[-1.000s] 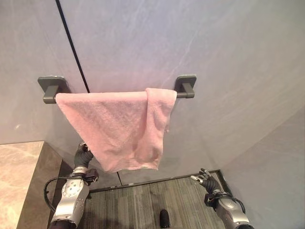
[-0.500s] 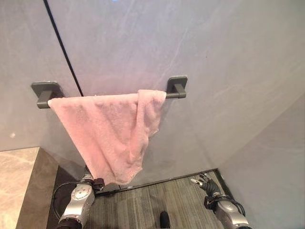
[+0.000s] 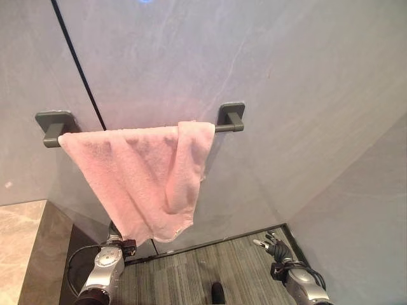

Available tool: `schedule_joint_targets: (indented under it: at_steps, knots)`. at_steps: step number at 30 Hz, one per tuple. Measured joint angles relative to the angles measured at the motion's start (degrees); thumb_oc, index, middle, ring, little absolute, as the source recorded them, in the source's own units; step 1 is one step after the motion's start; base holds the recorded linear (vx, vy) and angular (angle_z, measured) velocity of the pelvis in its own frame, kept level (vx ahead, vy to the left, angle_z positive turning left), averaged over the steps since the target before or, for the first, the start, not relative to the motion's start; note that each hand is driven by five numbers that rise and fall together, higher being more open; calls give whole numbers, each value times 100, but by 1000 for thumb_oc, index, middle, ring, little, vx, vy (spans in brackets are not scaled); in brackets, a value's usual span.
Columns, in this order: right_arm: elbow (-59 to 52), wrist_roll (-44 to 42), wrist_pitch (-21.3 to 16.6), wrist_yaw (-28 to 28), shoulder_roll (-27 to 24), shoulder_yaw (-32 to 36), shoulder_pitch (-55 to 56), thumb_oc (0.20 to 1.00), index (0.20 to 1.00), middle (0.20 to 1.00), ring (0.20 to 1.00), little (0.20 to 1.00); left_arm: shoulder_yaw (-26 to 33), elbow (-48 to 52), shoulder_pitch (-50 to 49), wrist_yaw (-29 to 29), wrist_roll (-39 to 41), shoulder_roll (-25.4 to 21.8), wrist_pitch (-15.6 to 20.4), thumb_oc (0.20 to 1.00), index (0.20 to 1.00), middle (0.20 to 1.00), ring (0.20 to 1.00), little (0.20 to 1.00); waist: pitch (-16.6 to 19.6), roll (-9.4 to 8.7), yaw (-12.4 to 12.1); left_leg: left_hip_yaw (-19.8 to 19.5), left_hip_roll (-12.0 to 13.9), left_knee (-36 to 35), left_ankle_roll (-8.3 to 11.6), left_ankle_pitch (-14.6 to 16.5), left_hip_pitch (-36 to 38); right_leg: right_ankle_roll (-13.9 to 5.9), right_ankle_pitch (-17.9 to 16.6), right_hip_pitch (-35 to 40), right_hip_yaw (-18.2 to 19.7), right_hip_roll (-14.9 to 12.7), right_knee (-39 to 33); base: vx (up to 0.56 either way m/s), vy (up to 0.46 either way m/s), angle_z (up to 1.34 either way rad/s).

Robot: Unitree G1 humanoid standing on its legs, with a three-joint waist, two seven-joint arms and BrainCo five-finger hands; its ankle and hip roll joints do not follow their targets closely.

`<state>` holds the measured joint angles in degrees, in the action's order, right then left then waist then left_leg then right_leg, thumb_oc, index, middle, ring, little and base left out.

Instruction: Put brush and paste in cup on sink, flatten towel.

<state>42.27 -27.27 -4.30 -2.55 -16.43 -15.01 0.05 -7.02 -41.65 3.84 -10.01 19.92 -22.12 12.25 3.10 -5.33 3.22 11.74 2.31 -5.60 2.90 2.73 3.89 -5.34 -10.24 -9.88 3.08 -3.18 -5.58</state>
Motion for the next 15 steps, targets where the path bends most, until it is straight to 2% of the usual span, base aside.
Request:
schedule_joint_targets:
  at_steps: [2, 4, 10, 12, 15]
  knots:
    - [130, 0, -27, -12, 30, -51, -64, 1000, 1000, 1000, 1000, 1000, -50, -702, 218, -18, -153, 3, -75, 200, 200, 200, 200, 200, 15, -2, 39, 4, -2, 1, 0, 0, 3, -1, -2, 1, 4, 0, 0, 0, 0, 0]
    - [130, 0, -47, -44, 47, -52, -70, 1000, 1000, 1000, 1000, 1000, -63, -887, 210, -38, -260, 18, -161, 200, 200, 200, 200, 200, 15, -3, 73, 10, -4, 0, -1, 0, 4, -3, -4, 0, 10, 0, 0, 0, 0, 0]
    - [128, 0, -57, -98, 47, -55, -68, 1000, 1000, 1000, 1000, 1000, -62, -726, 154, -97, -300, 20, -237, 200, 200, 200, 200, 200, 18, -8, 73, 13, 0, -1, 0, 0, 3, -3, -4, -2, 13, 2, 0, 0, 0, 0]
    - [133, -1, -57, -102, 47, -57, -68, 1000, 1000, 1000, 1000, 1000, -63, -613, 152, -107, -314, 20, -237, 1000, 1000, 1000, 1000, 1000, 17, -8, 72, 13, 0, -2, -1, 0, 4, -3, -4, -1, 12, 1, 0, 0, 0, 0]
    - [133, -1, -58, -108, 47, -73, -68, 1000, 1000, 1000, 1000, 1000, -65, -604, 151, -151, -382, 20, -237, 1000, 1000, 1000, 1000, 1000, 17, -7, 74, 12, 1, -2, 0, 0, 3, -2, -3, -3, 12, 2, 0, 0, 0, 0]
